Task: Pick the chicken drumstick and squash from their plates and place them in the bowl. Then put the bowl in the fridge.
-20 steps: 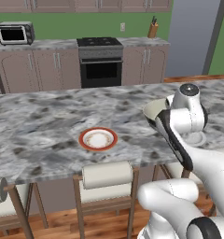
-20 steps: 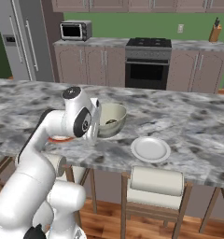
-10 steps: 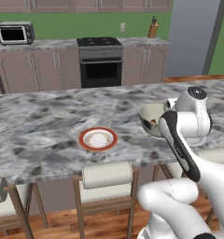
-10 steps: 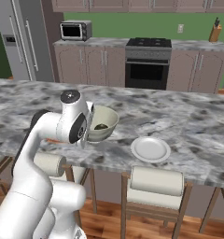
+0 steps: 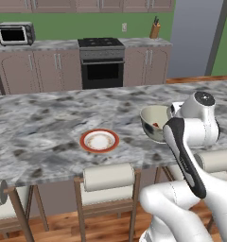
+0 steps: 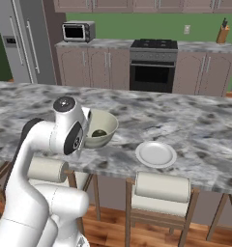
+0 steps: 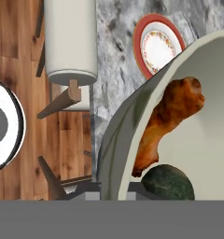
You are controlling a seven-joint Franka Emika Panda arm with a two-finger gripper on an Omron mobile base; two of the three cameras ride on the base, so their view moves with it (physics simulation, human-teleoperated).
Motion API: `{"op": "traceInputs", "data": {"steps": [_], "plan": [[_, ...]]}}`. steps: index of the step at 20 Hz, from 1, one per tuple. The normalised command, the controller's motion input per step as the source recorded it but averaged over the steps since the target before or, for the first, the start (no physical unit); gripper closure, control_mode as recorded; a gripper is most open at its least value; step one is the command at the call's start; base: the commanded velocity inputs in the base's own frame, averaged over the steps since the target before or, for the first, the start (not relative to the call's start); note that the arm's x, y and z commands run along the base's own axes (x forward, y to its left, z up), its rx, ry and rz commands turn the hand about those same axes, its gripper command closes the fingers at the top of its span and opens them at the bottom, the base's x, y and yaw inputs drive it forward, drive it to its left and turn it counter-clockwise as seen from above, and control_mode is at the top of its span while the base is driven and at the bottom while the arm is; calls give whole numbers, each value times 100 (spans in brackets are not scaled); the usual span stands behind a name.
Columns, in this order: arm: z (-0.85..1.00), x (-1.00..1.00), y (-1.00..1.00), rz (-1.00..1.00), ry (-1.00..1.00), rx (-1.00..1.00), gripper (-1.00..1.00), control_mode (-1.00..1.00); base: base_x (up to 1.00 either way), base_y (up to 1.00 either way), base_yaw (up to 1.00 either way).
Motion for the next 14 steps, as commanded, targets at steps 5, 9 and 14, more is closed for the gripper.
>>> {"op": "traceInputs", "data": {"steps": [5, 9, 14], "plan": [[0, 0, 0, 1, 0, 0, 100, -100, 0, 0, 0], [0, 0, 0, 0, 0, 0, 100, -100, 0, 0, 0], [0, 0, 0, 0, 0, 0, 100, -100, 0, 0, 0]]}}
